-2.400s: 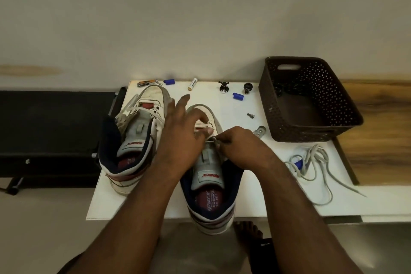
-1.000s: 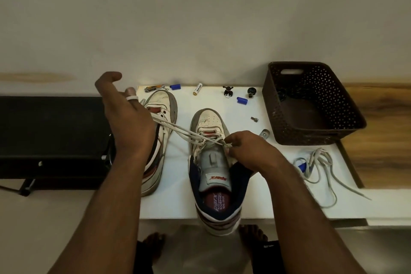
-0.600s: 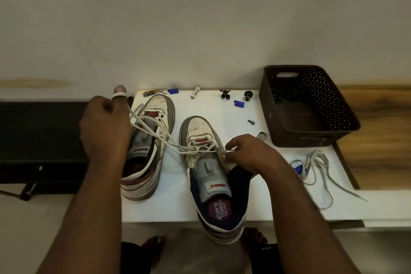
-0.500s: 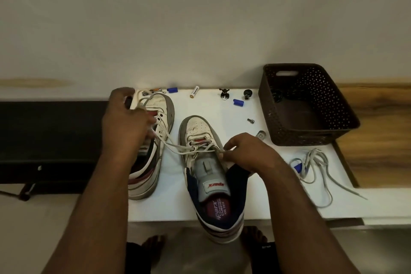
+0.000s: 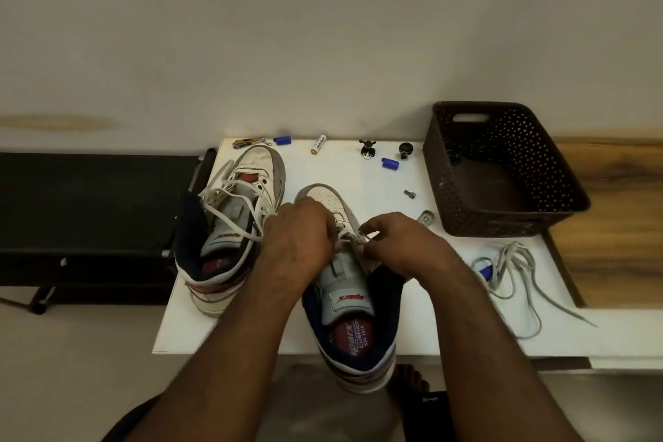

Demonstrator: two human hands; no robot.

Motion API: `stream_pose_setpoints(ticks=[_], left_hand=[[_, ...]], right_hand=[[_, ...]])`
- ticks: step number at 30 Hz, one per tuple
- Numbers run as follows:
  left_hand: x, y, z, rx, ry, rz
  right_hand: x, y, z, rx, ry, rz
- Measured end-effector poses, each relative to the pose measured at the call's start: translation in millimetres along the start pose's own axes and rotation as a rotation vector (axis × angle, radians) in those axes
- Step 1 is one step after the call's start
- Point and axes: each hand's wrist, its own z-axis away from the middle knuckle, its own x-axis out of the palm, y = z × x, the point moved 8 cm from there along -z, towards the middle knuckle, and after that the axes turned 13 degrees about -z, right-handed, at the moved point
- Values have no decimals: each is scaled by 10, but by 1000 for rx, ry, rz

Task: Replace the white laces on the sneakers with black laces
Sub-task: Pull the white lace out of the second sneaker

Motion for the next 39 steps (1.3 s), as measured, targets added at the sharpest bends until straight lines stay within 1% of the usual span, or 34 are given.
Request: stream_pose_setpoints(ticks=[2,3,4,6,7,8,9,10,11,13,14,15,16,17,18,19,20,23,25,28,31,33,35,38,39], left_hand=[[-185,-98,11,-78,204,316],[-293,-228,20,-150,314,473],[-424,-409,44,-226,457,590],[-684,-807,159,-371,789,680],[-742,-992,232,-445,900,714],[-779,-1097,308,-515,945,745],[-804,-1141,358,-535,949,744],[-873,-1092,394,-502,929,666],[-912,-965,398,-425,896,560],[-889,-579,330,-198,796,391],[-811,-412,259,-102,710,331],[-673,-301,165,-61,559,300],[-482,-213,89,-65,343,301],[-238,-174,39,-96,102,297],[-42,-153,40,-132,-78,259],[73,-165,50,-163,-172,205],[129,-186,47,-187,-214,168],[150,-193,22,-198,-191,114],[139,-192,-1,-185,-162,113],[120,-205,-1,-168,-149,140],[121,-255,1,-194,-156,192],[116,-274,1,-203,-164,208],[113,-294,6,-210,-171,219],[113,-332,2,-216,-179,239],[122,-346,-3,-219,-182,251]], right_hand=[[-35,19,16,8,5,-17],[-62,29,22,9,15,-20],[-91,35,30,9,26,-18],[-139,50,37,6,47,-7],[-146,49,34,1,52,0],[-144,46,31,-7,52,3],[-127,33,35,-18,44,3],[-102,1,41,-37,32,4],[-75,-44,54,-63,20,13],[-26,-149,94,-128,-3,47],[-6,-187,107,-147,-10,62],[4,-203,116,-154,-11,71],[12,-204,116,-154,-11,76],[14,-202,117,-153,-5,80],[13,-196,111,-156,2,91],[15,-195,105,-164,9,110],[27,-199,92,-175,11,136],[153,-262,95,-248,-3,294],[240,-333,116,-317,23,428],[269,-356,127,-318,80,474],[264,-371,111,-315,113,487],[263,-401,81,-334,145,423],[212,-403,52,-341,206,256],[-22,-250,34,-234,318,-92],[-109,-176,25,-189,352,-157]])
